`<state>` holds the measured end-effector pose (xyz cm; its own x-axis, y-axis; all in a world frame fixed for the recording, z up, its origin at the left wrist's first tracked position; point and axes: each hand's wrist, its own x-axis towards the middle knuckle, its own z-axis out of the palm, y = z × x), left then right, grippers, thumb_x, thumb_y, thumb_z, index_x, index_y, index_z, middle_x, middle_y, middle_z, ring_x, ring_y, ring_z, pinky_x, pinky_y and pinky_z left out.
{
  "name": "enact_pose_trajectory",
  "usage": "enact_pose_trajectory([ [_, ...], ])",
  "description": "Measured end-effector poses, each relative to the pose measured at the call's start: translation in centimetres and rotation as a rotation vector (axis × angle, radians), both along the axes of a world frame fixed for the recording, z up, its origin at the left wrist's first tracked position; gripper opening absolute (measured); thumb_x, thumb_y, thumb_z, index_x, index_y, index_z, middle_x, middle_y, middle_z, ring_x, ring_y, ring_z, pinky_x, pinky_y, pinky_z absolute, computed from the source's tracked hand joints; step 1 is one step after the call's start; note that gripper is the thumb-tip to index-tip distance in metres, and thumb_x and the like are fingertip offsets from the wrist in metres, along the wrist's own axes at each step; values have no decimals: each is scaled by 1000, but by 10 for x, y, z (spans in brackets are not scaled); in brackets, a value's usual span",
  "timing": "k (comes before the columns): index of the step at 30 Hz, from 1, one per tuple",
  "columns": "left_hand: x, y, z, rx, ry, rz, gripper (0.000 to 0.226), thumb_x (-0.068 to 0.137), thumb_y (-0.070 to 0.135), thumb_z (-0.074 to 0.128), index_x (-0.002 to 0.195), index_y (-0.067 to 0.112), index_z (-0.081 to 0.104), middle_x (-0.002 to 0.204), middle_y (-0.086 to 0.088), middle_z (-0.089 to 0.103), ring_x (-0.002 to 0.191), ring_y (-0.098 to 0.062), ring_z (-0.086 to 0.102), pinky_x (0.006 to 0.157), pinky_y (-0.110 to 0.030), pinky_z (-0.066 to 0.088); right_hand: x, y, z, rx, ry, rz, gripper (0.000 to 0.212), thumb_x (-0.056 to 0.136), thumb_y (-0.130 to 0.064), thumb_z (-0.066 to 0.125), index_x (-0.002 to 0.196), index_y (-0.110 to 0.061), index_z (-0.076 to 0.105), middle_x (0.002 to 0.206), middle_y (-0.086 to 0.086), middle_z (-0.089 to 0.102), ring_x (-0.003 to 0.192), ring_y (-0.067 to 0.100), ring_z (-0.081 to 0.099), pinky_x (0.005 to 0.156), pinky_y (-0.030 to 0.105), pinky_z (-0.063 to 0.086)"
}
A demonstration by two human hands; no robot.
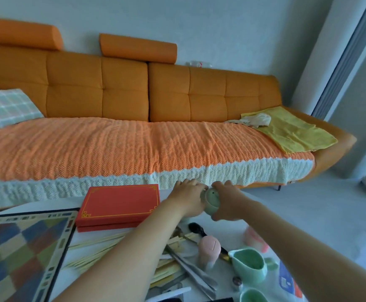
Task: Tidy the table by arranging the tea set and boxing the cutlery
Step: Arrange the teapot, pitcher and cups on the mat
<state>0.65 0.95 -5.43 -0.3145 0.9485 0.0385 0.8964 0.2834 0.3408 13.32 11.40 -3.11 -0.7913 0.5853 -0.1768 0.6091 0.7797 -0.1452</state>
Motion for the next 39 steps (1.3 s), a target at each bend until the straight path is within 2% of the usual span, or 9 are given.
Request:
enact_pose_trajectory([
  [5,23,-69,48,151,-303,14,64,84,28,70,141,27,40,135,5,39,123,-16,45,95,-30,37,11,-49,59,50,77,115,101,58,-46,87,143,-29,34,122,2,43,105,26,53,89,37,50],
  [12,40,-206,88,173,-300,103,54,75,28,81,125,28,59,116,10,58,104,-10,58,90,-30,49,22,-164,91,14,98,319,102,56,-49,87,143,-32,36,129,-1,49,114,23,52,96,40,49],
  [16,43,-288,86,177,-286,176,55,72,32,84,121,36,61,111,20,63,102,-3,59,88,-27,49,10,-235,85,-18,118,426,99,55,-47,89,140,-33,41,133,-3,52,114,21,53,96,40,49],
  [22,20,-397,51,223,-391,396,60,59,38,87,114,42,64,104,21,69,97,0,64,90,-35,53,-36,-334,60,-26,78,585,101,62,-43,88,146,-24,36,142,1,50,125,25,51,103,38,44],
  [28,-15,-462,20,249,-461,565,59,65,28,89,110,42,55,99,27,59,97,-1,58,86,-28,47,-87,-397,24,-47,60,658,100,64,-46,87,147,-26,34,142,0,48,127,26,49,102,37,43],
  [32,-33,-479,-2,254,-444,635,63,71,25,84,125,38,54,98,29,53,97,-5,53,82,-27,45,-120,-409,-11,-38,44,652,103,67,-44,83,150,-25,26,142,6,43,127,29,46,104,44,43],
  [34,-40,-483,-16,248,-413,678,64,74,26,82,129,36,53,105,23,54,100,-7,53,80,-26,44,-132,-413,-23,-39,35,661,101,69,-44,82,151,-26,25,141,7,42,128,29,43,104,43,41],
  [36,-47,-483,-28,244,-392,699,72,76,30,80,138,33,45,128,13,50,118,-13,50,88,-28,42,-142,-412,-33,-51,29,659,101,71,-44,81,152,-27,23,143,6,41,129,29,42,104,41,41],
  [39,-61,-478,-36,233,-314,719,93,78,35,78,151,31,21,154,7,26,136,-19,36,100,-36,38,-154,-404,-42,-76,63,631,100,71,-47,80,152,-29,24,144,6,43,130,27,42,104,39,41],
])
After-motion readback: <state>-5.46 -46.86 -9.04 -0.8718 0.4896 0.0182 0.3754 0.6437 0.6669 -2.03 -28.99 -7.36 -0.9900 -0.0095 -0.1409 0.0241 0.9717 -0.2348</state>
